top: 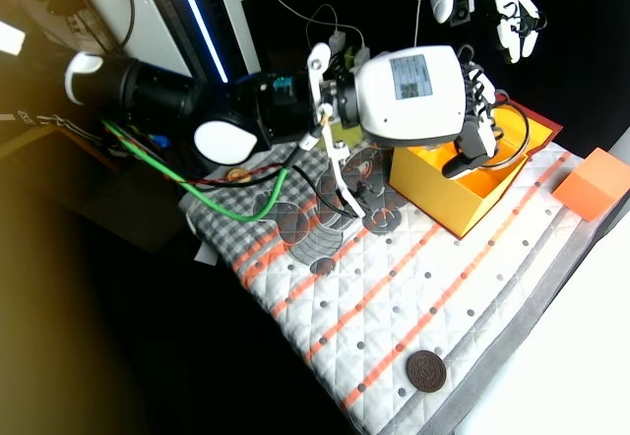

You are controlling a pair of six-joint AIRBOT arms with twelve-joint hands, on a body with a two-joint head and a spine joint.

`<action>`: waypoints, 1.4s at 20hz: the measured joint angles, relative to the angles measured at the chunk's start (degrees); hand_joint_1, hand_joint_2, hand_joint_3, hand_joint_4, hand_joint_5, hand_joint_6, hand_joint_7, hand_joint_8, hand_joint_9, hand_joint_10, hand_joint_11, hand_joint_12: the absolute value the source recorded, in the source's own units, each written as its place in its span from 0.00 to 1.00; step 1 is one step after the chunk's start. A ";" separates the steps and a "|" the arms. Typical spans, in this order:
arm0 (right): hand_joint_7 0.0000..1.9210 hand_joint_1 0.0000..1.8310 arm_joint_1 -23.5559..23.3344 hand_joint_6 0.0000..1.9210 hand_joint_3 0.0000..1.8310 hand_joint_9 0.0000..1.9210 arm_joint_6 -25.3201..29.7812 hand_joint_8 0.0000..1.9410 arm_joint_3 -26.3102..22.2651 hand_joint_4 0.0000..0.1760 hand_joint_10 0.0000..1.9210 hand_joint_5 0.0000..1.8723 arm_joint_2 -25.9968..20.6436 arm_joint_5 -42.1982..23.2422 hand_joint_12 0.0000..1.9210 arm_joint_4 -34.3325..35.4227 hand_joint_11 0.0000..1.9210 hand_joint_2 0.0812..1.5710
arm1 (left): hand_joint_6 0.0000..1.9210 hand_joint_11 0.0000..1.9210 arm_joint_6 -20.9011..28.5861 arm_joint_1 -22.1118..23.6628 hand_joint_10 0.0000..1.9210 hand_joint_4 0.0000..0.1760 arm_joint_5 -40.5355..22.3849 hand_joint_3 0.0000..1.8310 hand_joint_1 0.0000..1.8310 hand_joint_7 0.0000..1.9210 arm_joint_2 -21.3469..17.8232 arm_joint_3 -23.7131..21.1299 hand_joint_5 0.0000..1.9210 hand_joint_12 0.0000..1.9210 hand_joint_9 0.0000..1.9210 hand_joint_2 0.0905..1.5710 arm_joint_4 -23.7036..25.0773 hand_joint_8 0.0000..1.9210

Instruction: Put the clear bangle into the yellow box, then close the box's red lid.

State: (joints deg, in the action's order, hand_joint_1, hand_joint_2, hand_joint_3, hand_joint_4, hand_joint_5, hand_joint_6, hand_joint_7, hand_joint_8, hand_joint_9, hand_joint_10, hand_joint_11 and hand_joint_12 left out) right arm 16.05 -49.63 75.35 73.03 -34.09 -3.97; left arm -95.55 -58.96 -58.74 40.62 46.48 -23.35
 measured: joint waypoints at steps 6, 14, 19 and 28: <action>0.36 0.56 0.04 0.50 0.00 0.25 0.00 0.28 0.17 0.97 0.43 0.53 1.05 0.07 0.86 0.11 0.08 0.69 | 0.00 0.06 0.02 0.31 0.00 1.00 0.00 0.00 0.05 0.22 0.61 0.13 0.17 0.39 0.26 0.80 -0.13 0.00; 0.64 0.57 0.63 0.47 0.00 0.76 -0.07 1.00 0.15 0.68 1.00 0.55 1.09 -0.76 1.00 0.31 0.80 0.68 | 0.00 0.05 0.00 0.70 0.00 1.00 0.31 0.00 0.07 0.21 0.96 0.24 0.16 0.39 0.26 0.79 0.35 0.00; 0.55 0.48 0.70 0.08 0.00 0.67 -0.13 0.97 0.15 0.00 1.00 0.46 1.40 -1.01 1.00 0.39 0.71 0.64 | 0.00 0.05 0.00 0.72 0.00 1.00 0.31 0.00 0.05 0.20 0.96 0.24 0.16 0.38 0.24 0.80 0.37 0.00; 0.09 0.18 1.42 0.00 0.00 0.26 0.11 0.00 0.09 0.03 0.16 0.00 1.60 -3.74 0.79 1.38 0.26 0.55 | 0.00 0.05 0.00 0.79 0.00 1.00 0.24 0.00 0.07 0.21 0.96 0.31 0.17 0.37 0.25 0.80 0.55 0.00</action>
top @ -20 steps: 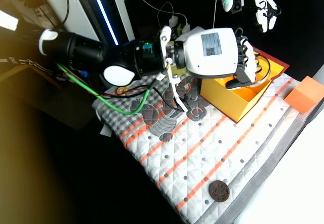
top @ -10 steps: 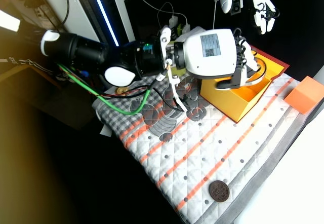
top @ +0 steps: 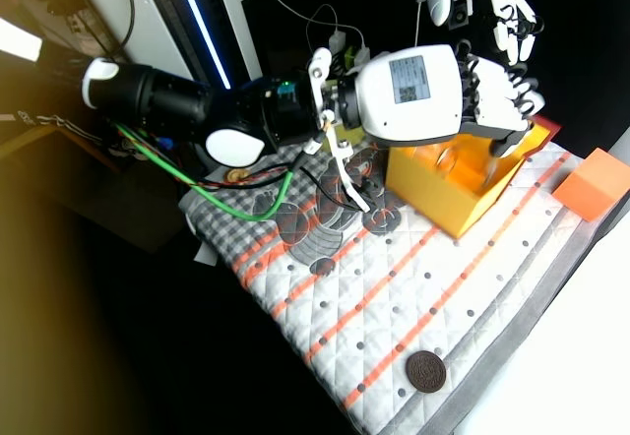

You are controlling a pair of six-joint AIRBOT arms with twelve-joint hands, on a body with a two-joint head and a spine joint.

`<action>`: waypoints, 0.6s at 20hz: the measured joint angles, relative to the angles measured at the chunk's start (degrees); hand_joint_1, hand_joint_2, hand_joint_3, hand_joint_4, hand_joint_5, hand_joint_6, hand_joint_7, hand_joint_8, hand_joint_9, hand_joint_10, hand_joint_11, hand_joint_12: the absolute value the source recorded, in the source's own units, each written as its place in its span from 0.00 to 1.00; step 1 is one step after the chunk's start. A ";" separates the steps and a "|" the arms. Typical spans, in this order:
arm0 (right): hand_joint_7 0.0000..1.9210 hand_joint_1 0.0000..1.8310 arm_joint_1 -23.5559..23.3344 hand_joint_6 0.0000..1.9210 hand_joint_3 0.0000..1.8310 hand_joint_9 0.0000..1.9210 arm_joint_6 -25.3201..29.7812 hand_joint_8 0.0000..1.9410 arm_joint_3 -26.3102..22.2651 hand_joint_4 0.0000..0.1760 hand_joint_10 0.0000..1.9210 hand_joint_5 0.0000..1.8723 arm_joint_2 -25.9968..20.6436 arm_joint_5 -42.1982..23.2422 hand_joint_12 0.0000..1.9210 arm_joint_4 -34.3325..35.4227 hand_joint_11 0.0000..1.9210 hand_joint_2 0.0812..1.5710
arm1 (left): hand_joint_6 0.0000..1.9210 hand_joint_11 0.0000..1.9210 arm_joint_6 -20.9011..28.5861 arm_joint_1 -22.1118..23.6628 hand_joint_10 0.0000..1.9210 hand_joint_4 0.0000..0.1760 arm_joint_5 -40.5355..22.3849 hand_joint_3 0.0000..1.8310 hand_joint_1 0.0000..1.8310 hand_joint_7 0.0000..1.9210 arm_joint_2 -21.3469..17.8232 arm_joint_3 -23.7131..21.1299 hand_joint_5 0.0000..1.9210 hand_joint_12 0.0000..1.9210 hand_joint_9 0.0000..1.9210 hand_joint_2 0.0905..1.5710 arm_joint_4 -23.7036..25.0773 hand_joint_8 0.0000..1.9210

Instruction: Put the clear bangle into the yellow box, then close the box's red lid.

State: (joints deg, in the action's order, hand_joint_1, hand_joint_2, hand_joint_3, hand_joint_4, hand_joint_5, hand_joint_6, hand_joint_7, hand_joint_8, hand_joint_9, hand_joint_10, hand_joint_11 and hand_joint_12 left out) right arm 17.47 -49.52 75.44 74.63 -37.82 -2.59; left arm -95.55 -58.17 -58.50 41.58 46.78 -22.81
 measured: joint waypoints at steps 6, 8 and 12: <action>0.05 0.15 0.07 0.00 0.00 0.10 0.13 0.00 -2.14 0.10 0.03 0.00 -3.58 -0.61 0.79 -0.20 0.00 0.55 | 0.00 0.05 0.00 0.11 0.00 1.00 -0.24 0.00 0.06 0.21 0.11 -0.02 0.16 0.36 0.25 0.79 -0.09 0.00; 0.01 0.15 0.94 0.00 0.00 0.03 0.15 0.00 -3.82 0.50 0.01 0.00 -6.60 -2.95 0.48 -0.28 0.00 0.54 | 0.00 0.04 0.00 0.11 0.00 1.00 -0.52 0.00 0.06 0.20 0.11 -0.09 0.17 0.39 0.24 0.78 -0.15 0.00; 0.00 0.11 4.66 0.00 0.00 0.00 0.13 0.00 -7.56 0.37 0.00 0.00 -15.17 -7.52 0.04 -0.39 0.00 0.56 | 0.00 0.01 0.00 0.17 0.00 1.00 -1.01 0.00 0.04 0.19 -0.35 -1.22 0.15 0.44 0.22 0.78 -0.76 0.00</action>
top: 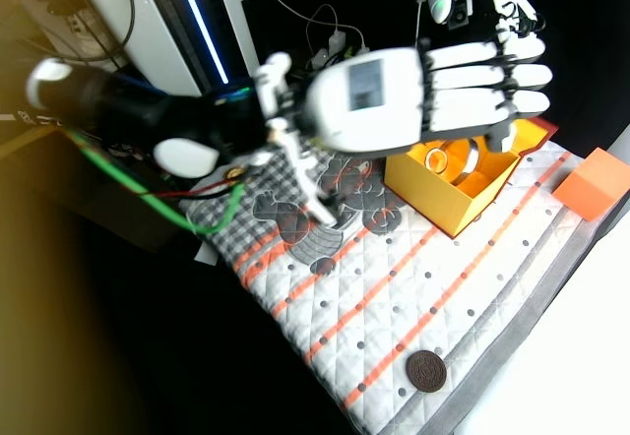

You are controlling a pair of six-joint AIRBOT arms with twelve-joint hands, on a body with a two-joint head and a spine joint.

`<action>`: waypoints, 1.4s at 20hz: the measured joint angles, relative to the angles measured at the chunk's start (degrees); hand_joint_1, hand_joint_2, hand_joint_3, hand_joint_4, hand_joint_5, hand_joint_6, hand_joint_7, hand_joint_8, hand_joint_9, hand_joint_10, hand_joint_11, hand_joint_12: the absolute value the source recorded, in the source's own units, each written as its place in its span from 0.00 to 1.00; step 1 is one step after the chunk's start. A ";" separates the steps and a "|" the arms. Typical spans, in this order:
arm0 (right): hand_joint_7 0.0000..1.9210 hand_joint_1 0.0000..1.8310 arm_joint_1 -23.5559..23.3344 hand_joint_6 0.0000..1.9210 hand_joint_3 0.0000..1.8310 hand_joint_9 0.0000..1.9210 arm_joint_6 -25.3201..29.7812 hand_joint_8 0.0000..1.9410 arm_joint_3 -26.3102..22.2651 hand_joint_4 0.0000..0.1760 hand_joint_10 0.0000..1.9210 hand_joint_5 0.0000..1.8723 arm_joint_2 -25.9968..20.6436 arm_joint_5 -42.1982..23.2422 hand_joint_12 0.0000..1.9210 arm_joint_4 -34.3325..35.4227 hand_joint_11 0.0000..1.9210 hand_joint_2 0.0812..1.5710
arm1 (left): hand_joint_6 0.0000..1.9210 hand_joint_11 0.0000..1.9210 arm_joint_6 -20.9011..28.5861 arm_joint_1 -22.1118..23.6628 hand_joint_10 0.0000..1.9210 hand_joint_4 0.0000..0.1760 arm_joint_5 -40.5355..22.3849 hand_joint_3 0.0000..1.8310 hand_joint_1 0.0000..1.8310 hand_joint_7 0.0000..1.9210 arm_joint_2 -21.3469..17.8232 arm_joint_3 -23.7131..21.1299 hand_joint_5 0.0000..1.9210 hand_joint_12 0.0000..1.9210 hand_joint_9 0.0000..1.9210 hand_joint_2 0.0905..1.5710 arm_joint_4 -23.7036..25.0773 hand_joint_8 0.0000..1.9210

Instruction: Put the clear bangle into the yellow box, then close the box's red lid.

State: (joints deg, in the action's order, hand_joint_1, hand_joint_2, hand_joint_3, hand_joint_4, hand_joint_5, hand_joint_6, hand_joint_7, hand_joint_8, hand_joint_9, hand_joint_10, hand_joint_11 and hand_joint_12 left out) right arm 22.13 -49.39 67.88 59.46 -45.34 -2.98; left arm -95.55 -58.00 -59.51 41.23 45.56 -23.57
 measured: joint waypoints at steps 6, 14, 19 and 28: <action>0.01 0.17 6.93 0.00 0.00 0.04 0.00 0.00 -5.09 0.58 0.00 0.01 -8.17 -7.28 0.19 -0.02 0.01 0.59 | 0.00 0.01 0.02 -3.30 0.00 1.00 -1.62 0.00 0.03 0.19 -4.28 -2.80 0.16 0.46 0.22 0.78 0.31 0.00; 0.00 0.10 17.29 0.00 0.00 0.00 0.02 0.00 -9.20 0.60 0.00 0.00 -13.33 -14.16 0.01 4.42 0.00 0.62 | 0.00 0.00 0.02 -9.62 0.00 1.00 1.18 0.00 0.00 0.17 -6.75 -4.74 0.19 0.39 0.18 0.76 1.53 0.00; 0.00 0.11 20.65 0.00 0.00 0.00 0.02 0.00 -10.08 0.71 0.00 0.02 -13.40 -17.25 0.00 6.62 0.00 0.59 | 0.00 0.00 -5.11 -9.73 0.00 1.00 5.01 0.00 0.00 0.08 -5.62 -3.56 0.18 0.11 0.06 0.74 0.11 0.00; 0.01 0.14 23.47 0.00 0.00 0.00 0.02 0.00 -10.67 0.75 0.00 0.01 -13.38 -20.20 0.00 9.27 0.00 0.59 | 0.00 0.00 -9.22 -5.57 0.00 1.00 15.98 0.00 0.00 0.00 0.09 -1.03 0.16 0.00 0.00 0.72 3.19 0.00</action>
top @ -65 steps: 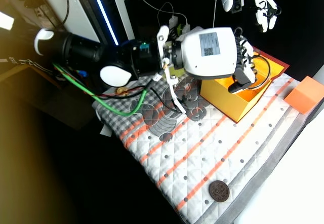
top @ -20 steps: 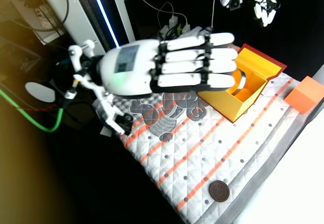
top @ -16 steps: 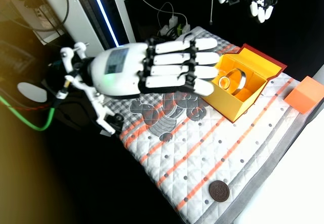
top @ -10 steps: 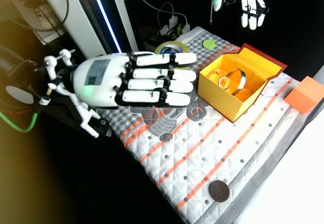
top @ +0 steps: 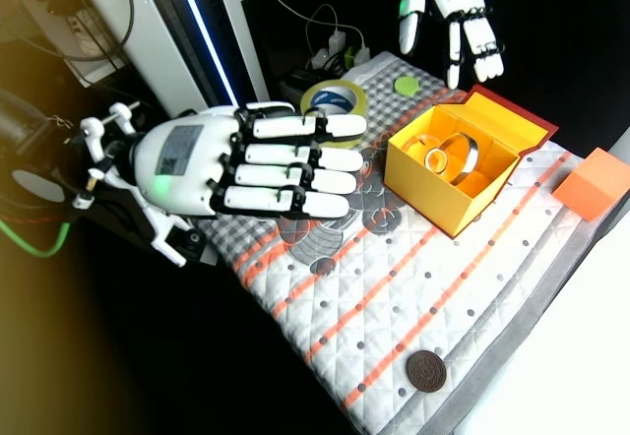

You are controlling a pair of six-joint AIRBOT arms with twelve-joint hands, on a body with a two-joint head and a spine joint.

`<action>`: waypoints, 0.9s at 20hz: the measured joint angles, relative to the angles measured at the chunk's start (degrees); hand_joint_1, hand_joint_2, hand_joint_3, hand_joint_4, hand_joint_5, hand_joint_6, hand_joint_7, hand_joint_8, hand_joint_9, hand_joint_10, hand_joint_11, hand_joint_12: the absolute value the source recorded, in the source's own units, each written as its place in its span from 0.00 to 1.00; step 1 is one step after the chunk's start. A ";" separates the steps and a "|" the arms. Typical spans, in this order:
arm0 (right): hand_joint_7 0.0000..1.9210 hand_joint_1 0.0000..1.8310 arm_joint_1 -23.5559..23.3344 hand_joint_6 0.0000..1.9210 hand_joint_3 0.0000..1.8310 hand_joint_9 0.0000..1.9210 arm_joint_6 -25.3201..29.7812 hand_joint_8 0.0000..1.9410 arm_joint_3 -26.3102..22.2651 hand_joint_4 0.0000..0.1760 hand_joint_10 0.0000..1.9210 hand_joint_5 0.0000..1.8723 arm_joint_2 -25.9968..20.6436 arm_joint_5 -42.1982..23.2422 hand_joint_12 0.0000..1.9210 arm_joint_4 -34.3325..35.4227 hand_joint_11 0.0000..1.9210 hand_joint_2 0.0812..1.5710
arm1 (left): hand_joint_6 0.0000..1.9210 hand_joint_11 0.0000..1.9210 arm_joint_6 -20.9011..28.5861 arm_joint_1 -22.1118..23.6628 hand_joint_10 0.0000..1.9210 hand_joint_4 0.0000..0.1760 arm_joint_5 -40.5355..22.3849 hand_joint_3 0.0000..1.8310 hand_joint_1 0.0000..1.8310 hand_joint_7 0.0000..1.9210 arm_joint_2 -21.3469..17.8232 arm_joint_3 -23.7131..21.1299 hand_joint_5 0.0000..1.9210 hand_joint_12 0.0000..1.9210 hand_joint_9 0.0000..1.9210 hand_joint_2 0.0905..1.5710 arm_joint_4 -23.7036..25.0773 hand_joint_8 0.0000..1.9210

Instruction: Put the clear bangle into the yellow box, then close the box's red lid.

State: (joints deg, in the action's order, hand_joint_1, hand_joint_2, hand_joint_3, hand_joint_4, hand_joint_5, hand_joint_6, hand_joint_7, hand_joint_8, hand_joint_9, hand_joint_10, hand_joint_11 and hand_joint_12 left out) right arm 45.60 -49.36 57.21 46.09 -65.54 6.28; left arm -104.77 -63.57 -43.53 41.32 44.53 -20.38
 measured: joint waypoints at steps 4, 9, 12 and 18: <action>0.01 0.13 1.49 0.00 0.01 0.00 0.02 0.00 -0.07 0.65 0.00 0.00 0.11 -0.66 0.00 1.46 0.00 0.61 | 0.00 0.00 -0.02 0.37 0.00 1.00 2.14 0.00 0.02 0.00 0.37 -0.04 0.15 0.00 0.00 0.73 0.90 0.00; 0.01 0.13 2.54 0.00 0.01 0.00 0.09 0.00 -0.35 0.64 0.00 0.00 0.00 -1.38 0.00 2.23 0.00 0.64 | 0.00 0.00 -0.02 -0.55 0.00 1.00 2.51 0.00 0.00 0.00 -0.63 -1.46 0.13 0.00 0.00 0.73 0.94 0.00; 0.01 0.13 2.56 0.00 0.01 0.00 0.11 0.00 -0.35 0.77 0.00 0.01 0.00 -1.42 0.00 2.58 0.00 0.65 | 0.00 0.00 -0.02 -3.82 0.00 1.00 1.97 0.00 0.00 0.00 -3.02 -3.52 0.13 0.00 0.00 0.72 1.20 0.00; 0.02 0.11 2.91 0.00 0.00 0.00 0.26 0.00 -0.33 0.70 0.00 0.00 0.44 -1.57 0.00 2.89 0.00 0.65 | 0.00 0.00 0.00 -0.57 0.00 1.00 1.60 0.00 0.00 0.00 0.92 -0.17 0.10 0.00 0.00 0.72 -0.02 0.00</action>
State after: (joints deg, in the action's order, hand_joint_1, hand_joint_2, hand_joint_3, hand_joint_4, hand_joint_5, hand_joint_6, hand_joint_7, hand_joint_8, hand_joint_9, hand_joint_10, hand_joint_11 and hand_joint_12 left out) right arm 48.51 -49.10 56.88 46.52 -67.11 9.17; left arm -104.77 -64.14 -41.93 42.24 44.36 -20.40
